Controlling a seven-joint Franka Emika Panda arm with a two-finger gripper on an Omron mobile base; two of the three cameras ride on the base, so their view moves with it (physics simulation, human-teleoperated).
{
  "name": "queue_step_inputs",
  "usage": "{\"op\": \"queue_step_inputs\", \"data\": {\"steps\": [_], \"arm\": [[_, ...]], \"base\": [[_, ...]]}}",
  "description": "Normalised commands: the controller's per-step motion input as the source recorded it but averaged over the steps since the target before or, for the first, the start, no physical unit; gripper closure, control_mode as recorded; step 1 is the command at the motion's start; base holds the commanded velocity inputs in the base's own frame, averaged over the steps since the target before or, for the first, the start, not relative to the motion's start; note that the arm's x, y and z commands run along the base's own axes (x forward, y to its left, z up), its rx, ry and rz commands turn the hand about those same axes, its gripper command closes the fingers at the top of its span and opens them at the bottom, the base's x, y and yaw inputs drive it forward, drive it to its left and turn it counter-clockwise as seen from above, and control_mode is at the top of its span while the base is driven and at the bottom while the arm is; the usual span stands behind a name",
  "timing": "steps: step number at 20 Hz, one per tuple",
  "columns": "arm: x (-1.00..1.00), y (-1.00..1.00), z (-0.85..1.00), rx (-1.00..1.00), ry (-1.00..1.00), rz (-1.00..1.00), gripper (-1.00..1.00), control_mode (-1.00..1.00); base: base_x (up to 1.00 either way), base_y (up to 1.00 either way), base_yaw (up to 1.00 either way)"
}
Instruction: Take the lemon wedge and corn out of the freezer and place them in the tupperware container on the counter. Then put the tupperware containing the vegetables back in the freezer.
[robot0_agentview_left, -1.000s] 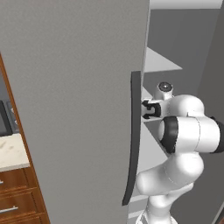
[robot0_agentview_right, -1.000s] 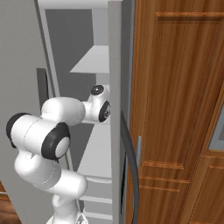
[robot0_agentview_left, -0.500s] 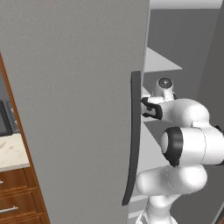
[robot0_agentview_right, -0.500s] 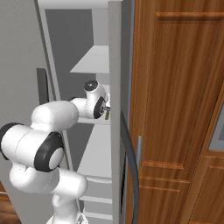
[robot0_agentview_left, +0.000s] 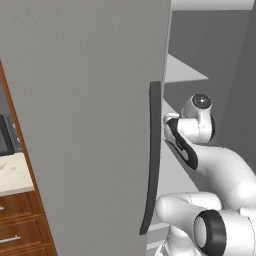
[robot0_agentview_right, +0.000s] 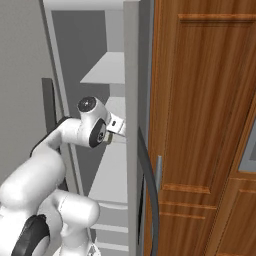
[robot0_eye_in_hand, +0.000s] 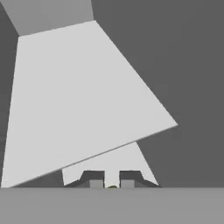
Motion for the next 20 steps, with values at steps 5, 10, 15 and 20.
{"op": "queue_step_inputs", "data": {"steps": [5, 10, 15, 20], "arm": [[-1.00, 0.07, 0.92, 0.13, 0.00, -0.03, 1.00, -1.00], [-1.00, 0.13, 0.81, 0.09, 0.03, -0.07, 1.00, -1.00], [-0.89, 0.20, 0.54, 0.02, 0.09, -0.10, 1.00, -1.00], [-0.55, 0.10, 0.52, 0.02, 0.17, -0.08, 1.00, -1.00]], "base": [[0.00, 0.00, 0.00], [0.00, 0.00, 0.00], [0.00, 0.00, 0.00], [0.00, 0.00, 0.00]]}}
